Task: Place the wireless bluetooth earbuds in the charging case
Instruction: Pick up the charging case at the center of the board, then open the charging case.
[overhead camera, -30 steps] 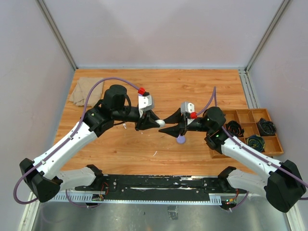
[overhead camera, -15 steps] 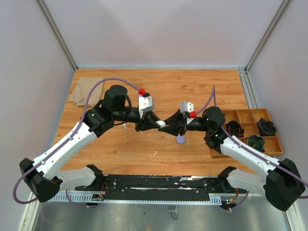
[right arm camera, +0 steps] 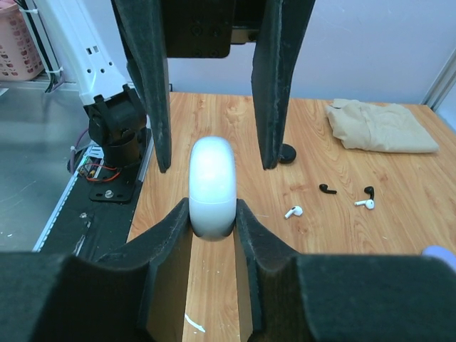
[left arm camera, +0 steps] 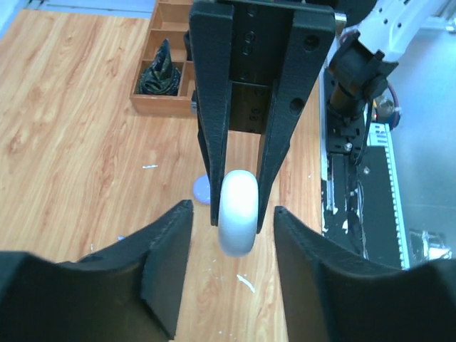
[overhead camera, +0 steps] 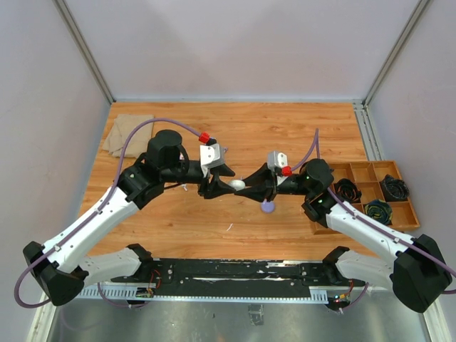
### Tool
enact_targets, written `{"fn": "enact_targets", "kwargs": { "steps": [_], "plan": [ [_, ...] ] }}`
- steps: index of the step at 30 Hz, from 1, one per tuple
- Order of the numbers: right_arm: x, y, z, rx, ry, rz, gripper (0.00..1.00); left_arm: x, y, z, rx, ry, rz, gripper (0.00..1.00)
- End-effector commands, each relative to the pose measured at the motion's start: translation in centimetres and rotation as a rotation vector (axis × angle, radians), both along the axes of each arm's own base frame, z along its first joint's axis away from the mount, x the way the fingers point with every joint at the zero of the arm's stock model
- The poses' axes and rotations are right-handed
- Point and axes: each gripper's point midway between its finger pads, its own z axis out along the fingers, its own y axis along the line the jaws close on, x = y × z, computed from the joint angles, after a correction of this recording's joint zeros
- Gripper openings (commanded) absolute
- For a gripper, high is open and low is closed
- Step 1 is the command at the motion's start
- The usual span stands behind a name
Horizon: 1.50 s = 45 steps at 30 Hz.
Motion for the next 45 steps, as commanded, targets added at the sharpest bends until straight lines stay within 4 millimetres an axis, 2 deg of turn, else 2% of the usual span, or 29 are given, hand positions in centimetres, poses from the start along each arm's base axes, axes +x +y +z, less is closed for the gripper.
{"fn": "enact_targets", "kwargs": {
  "steps": [1, 5, 9, 17, 30, 45],
  "plan": [
    [0.4, -0.6, 0.5, 0.022, -0.025, -0.020, 0.04, 0.4, 0.3, 1.2, -0.042, -0.055, 0.042, 0.59],
    [0.5, -0.7, 0.6, 0.026, -0.025, -0.028, 0.04, 0.8, 0.4, 0.7, -0.029, -0.049, 0.068, 0.69],
    [0.5, -0.7, 0.7, 0.028, -0.026, -0.033, 0.04, 1.3, 0.3, 0.0, -0.011, -0.035, 0.087, 0.73],
    [0.6, -0.7, 0.5, 0.024, -0.025, -0.037, 0.04, 2.5, 0.5, 0.0, -0.009, -0.036, 0.153, 0.74],
    [0.5, -0.7, 0.1, 0.012, -0.020, -0.030, 0.04, 3.9, 1.6, 2.7, -0.070, -0.107, 0.276, 0.75],
    [0.9, -0.9, -0.4, 0.003, -0.009, -0.050, 0.04, 4.9, 2.2, 3.0, -0.071, -0.119, 0.347, 0.78]
  ]
}}
